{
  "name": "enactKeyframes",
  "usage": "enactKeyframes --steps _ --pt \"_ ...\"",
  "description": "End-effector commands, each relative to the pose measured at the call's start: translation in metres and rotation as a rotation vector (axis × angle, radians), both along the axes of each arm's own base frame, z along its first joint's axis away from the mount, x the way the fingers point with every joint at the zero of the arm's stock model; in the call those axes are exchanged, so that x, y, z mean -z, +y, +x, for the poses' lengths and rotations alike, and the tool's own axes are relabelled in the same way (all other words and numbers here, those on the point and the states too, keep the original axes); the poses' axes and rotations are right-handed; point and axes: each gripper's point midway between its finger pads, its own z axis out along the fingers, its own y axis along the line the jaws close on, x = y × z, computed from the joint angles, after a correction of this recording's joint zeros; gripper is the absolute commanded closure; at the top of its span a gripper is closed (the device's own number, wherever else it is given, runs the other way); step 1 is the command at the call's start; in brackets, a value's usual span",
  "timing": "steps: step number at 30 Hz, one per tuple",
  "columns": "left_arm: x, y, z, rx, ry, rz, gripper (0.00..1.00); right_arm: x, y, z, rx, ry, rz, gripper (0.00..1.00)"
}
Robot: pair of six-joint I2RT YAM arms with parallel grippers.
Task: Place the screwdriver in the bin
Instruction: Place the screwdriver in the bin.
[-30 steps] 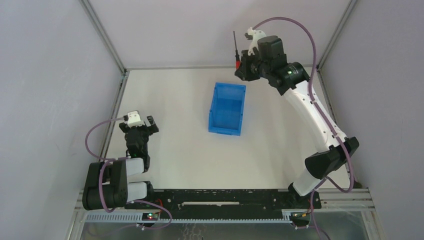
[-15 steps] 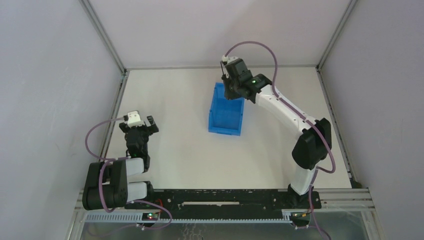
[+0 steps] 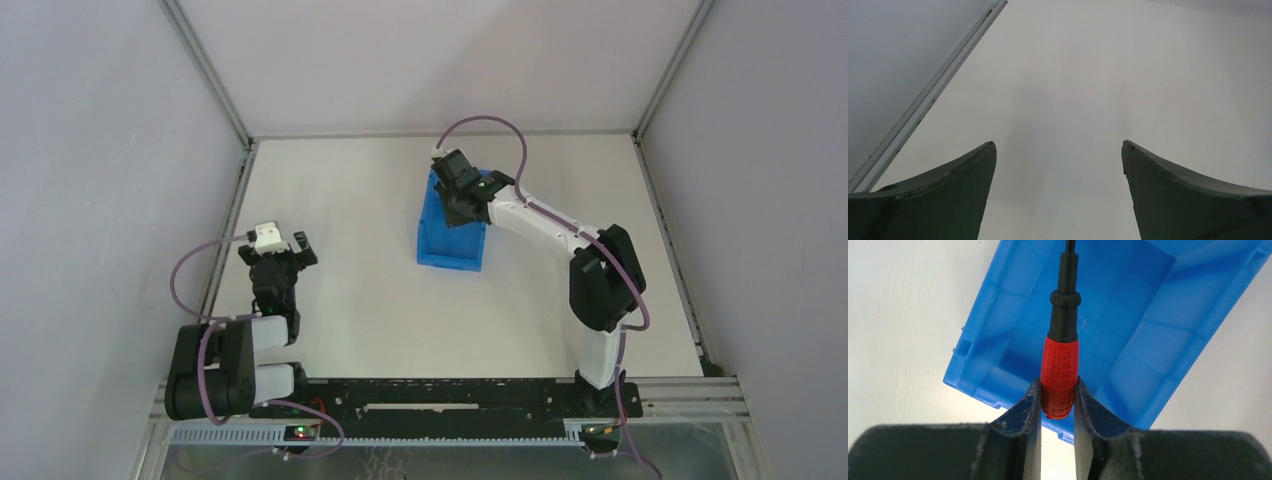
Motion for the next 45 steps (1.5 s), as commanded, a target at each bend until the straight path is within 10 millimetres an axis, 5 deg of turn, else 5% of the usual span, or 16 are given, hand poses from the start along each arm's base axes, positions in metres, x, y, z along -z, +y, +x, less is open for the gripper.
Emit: enactKeyframes --steps 1,30,45 --pt "-0.033 0.0 0.013 0.004 -0.094 0.023 0.0 0.006 0.006 0.006 0.038 -0.025 0.013 0.97" --pt "-0.033 0.0 0.013 0.004 -0.095 0.023 0.0 0.074 0.002 0.006 0.079 0.086 -0.098 0.9" --pt "-0.033 0.0 0.013 0.004 -0.095 0.023 0.0 0.08 0.0 0.011 0.101 0.094 -0.11 0.67"
